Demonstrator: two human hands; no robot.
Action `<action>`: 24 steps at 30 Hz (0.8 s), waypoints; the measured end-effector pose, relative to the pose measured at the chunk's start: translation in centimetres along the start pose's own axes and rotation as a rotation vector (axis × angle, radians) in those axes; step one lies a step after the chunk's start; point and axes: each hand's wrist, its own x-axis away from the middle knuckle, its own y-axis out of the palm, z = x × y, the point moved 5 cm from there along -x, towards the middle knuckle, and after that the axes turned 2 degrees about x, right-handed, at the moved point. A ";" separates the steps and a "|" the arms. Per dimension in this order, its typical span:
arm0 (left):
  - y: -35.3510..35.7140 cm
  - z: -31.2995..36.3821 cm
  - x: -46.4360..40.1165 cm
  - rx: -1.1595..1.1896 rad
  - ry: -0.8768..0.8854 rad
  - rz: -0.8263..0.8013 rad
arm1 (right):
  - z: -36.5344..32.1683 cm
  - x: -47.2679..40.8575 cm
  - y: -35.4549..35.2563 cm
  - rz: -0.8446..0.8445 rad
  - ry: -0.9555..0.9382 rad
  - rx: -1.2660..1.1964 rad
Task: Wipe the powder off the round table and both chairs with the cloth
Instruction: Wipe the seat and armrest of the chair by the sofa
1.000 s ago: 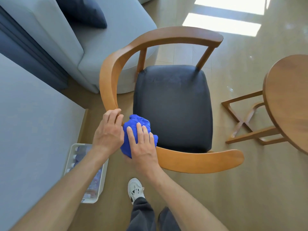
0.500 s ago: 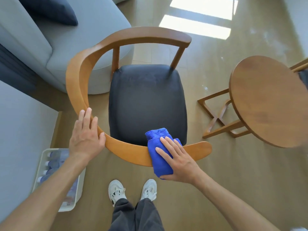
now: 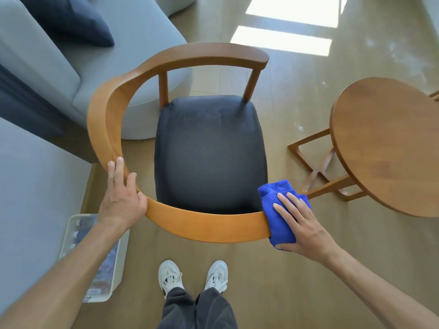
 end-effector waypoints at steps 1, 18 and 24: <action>-0.2 0.1 0.1 0.008 -0.011 -0.006 | -0.8 -0.3 0.1 0.022 -0.027 0.016; -4.8 -3.2 -5.2 0.142 0.187 0.221 | -26.5 -18.5 4.6 0.150 0.078 -0.004; -8.6 -5.6 -9.6 0.315 0.219 0.278 | -29.8 -29.4 3.8 0.147 0.336 -0.167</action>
